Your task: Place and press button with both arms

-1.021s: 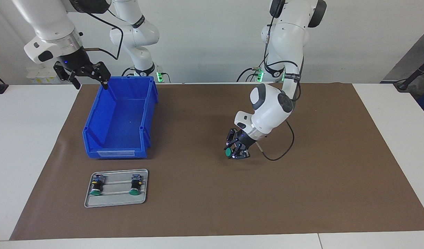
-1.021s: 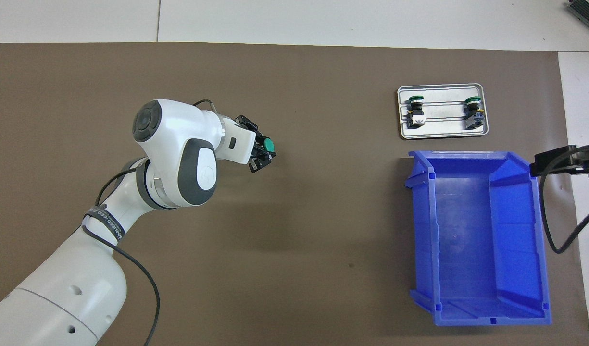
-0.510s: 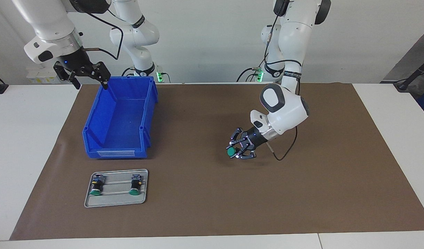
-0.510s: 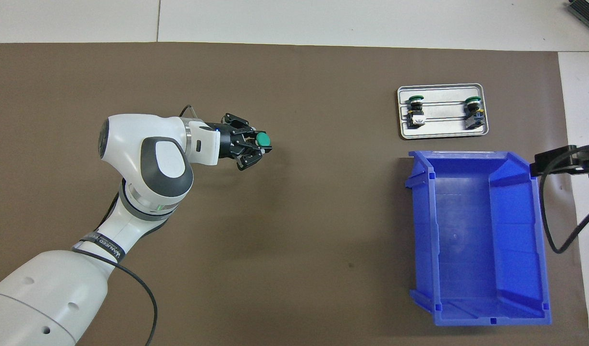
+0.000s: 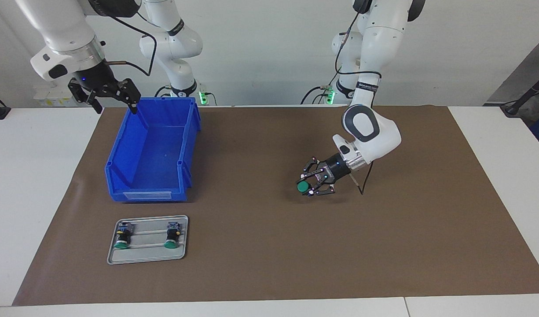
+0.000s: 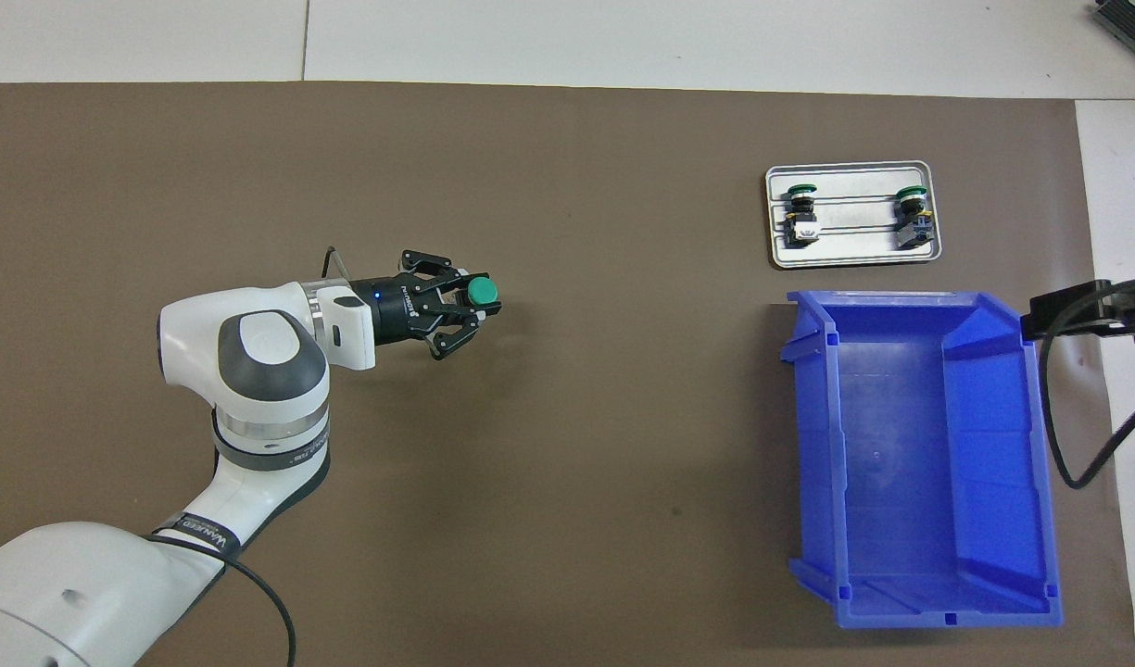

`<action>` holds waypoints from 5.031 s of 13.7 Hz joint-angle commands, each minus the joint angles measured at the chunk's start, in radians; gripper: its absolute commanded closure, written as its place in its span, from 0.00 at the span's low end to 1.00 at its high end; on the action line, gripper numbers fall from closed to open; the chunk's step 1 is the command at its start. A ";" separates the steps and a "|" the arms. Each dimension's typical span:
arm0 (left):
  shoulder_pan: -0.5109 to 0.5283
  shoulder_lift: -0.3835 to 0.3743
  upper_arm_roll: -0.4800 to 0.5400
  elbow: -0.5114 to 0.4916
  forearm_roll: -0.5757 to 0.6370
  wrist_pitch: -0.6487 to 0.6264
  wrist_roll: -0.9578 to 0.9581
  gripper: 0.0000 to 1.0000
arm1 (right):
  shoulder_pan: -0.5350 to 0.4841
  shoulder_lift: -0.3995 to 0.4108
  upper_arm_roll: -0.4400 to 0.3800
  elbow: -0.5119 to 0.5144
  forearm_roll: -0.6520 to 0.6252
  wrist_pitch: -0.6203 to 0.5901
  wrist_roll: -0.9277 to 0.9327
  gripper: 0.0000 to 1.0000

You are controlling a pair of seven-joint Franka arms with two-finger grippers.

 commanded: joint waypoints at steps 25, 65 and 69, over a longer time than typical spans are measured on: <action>0.066 -0.031 0.003 -0.209 -0.419 -0.259 0.312 0.95 | -0.002 -0.023 0.002 -0.022 0.018 -0.008 0.016 0.00; 0.005 -0.146 -0.006 -0.144 -0.450 -0.019 0.014 0.21 | -0.002 -0.023 0.002 -0.021 0.018 -0.008 0.016 0.00; -0.031 -0.221 -0.008 -0.133 -0.448 0.116 -0.106 0.21 | -0.002 -0.023 0.002 -0.021 0.018 -0.008 0.016 0.00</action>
